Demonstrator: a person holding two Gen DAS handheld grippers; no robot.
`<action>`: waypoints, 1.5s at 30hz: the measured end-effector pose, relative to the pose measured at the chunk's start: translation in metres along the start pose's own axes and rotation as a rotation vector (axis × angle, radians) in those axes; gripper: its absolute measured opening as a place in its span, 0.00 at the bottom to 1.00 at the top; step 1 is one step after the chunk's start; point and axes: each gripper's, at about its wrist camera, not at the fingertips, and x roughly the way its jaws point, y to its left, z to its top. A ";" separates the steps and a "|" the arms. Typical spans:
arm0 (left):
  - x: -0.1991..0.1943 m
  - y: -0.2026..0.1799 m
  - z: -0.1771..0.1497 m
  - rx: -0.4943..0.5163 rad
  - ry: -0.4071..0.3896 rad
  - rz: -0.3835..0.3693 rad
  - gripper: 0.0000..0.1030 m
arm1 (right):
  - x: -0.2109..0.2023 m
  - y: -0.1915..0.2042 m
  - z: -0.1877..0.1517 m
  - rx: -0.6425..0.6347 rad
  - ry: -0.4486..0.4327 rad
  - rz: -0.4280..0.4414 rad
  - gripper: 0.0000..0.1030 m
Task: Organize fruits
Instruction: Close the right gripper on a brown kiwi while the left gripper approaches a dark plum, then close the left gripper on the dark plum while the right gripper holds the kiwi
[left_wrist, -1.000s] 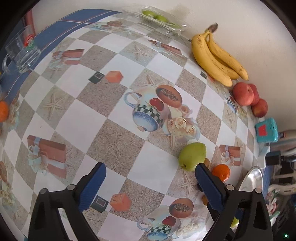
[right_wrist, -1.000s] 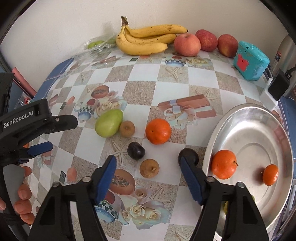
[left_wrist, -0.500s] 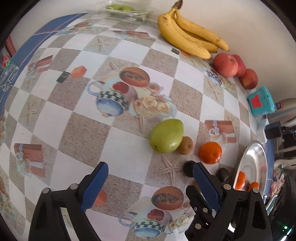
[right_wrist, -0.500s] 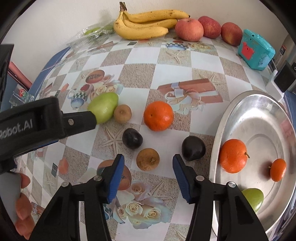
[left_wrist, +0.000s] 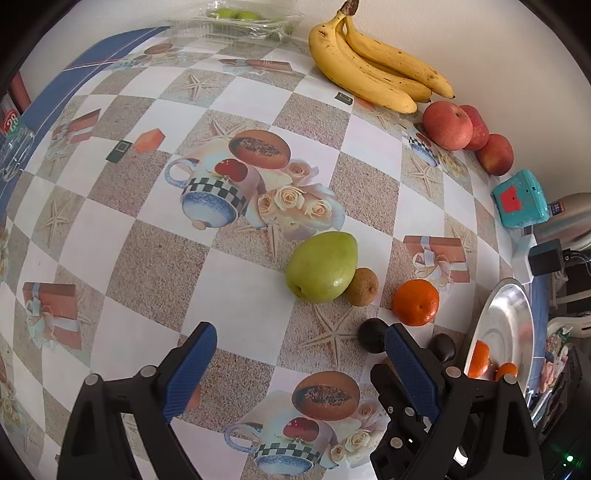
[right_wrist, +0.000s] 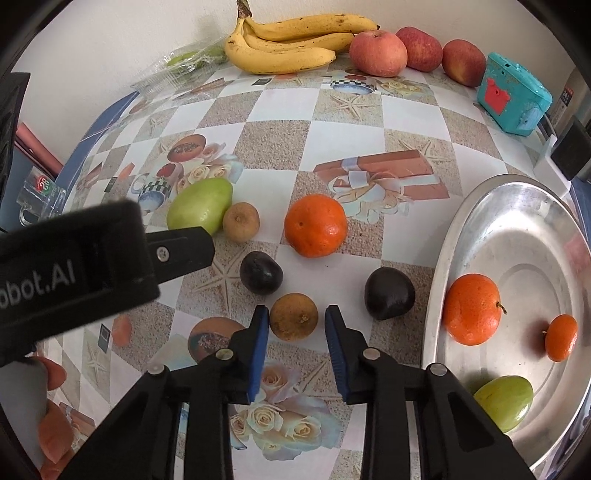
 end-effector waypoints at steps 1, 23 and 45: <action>0.000 0.000 0.000 -0.004 -0.003 0.004 0.90 | 0.000 0.000 0.000 -0.001 -0.001 0.000 0.28; 0.007 -0.018 -0.008 -0.015 -0.006 -0.023 0.77 | -0.029 -0.021 0.002 0.044 -0.070 0.060 0.27; 0.022 -0.049 -0.016 0.063 -0.015 -0.027 0.43 | -0.065 -0.058 -0.005 0.085 -0.139 0.047 0.26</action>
